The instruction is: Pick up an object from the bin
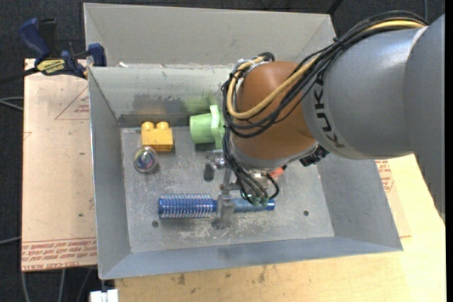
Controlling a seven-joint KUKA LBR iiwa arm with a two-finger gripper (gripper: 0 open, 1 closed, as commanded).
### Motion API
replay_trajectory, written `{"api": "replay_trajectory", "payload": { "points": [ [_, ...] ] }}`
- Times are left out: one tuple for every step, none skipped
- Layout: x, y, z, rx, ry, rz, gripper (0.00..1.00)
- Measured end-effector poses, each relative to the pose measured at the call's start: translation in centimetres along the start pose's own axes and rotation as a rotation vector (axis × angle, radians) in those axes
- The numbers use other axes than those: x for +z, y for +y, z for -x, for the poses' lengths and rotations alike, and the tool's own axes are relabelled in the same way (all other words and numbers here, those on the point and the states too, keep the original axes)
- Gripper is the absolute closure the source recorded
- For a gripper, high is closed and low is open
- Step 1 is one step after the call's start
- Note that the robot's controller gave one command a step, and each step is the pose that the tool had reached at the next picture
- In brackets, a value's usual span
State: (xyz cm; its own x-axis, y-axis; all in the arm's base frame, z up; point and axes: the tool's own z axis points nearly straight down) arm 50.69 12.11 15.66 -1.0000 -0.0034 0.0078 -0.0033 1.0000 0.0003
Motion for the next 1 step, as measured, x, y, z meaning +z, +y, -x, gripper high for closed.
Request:
{"api": "replay_trajectory", "payload": {
  "points": [
    [9.08, 2.68, -0.13, 0.084, -0.001, 0.0, 0.0]
  ]
}}
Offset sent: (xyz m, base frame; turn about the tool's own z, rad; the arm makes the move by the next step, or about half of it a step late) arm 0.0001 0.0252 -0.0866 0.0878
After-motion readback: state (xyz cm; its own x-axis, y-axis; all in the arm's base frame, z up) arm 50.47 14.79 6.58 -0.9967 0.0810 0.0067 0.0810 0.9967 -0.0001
